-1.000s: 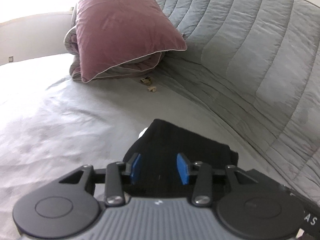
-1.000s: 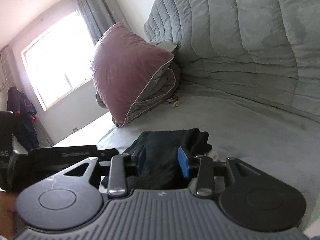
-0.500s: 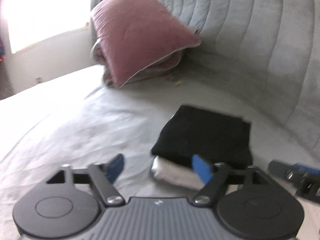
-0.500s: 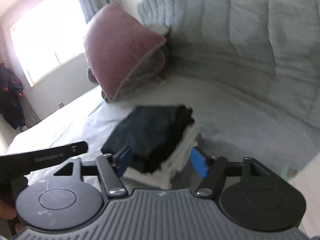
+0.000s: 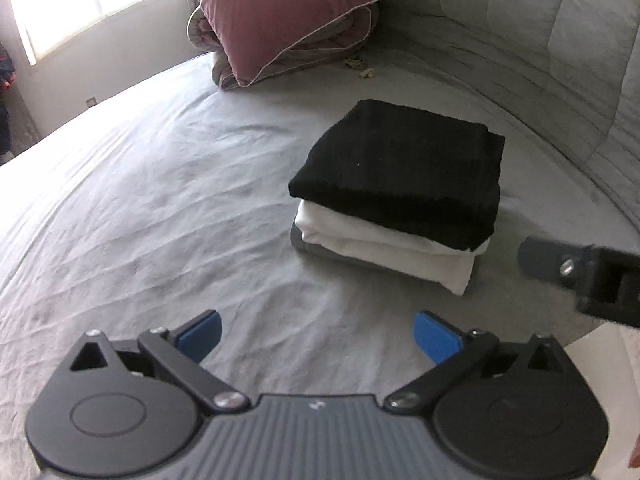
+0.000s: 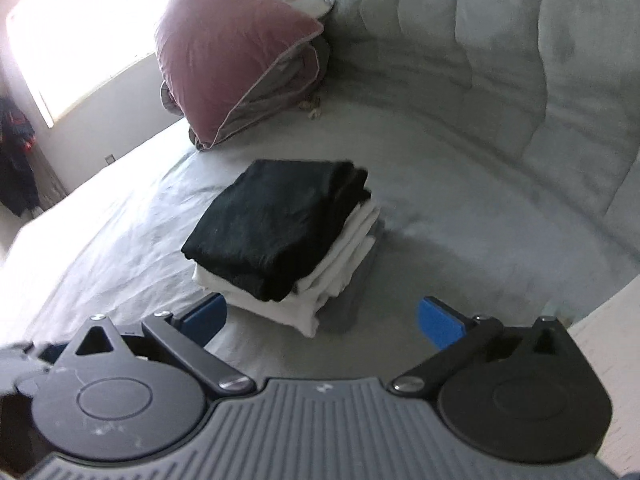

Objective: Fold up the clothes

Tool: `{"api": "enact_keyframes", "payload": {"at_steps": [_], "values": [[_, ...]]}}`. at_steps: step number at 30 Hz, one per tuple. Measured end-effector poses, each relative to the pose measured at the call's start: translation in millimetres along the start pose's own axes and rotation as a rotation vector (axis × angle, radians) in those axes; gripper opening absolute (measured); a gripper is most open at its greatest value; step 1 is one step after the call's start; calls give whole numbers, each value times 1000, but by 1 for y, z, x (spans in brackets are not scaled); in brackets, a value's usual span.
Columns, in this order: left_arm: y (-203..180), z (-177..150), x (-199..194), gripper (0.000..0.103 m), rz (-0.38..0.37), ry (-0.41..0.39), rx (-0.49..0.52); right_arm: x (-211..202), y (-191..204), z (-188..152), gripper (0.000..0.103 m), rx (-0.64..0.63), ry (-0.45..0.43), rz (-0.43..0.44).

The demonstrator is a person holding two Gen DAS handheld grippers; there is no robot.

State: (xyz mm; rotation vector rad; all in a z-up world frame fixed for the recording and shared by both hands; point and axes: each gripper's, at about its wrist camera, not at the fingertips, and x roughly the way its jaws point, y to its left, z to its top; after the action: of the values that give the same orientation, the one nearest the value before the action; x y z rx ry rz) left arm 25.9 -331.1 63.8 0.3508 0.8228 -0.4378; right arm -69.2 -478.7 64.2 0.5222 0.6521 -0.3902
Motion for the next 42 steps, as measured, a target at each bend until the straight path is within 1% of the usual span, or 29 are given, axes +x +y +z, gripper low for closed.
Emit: {"api": "enact_keyframes", "payload": {"at_steps": [1, 3, 7, 13, 17, 42], "values": [[-2, 0, 0, 102, -2, -1, -2, 4, -2, 0, 103, 9, 28, -3], [-4, 0, -3, 102, -18, -2, -1, 5, -3, 0, 103, 3, 47, -30], [-6, 0, -9, 102, -38, -13, 2, -6, -3, -1, 103, -33, 9, -72], [-5, -4, -14, 102, -59, -16, -20, -11, -7, -2, 103, -40, -2, -87], [-4, -6, -16, 102, -64, -15, -18, -10, -7, -2, 103, -44, 3, -78], [-7, -7, -22, 102, -63, -15, -5, -10, -7, -2, 103, -57, -4, -91]]}}
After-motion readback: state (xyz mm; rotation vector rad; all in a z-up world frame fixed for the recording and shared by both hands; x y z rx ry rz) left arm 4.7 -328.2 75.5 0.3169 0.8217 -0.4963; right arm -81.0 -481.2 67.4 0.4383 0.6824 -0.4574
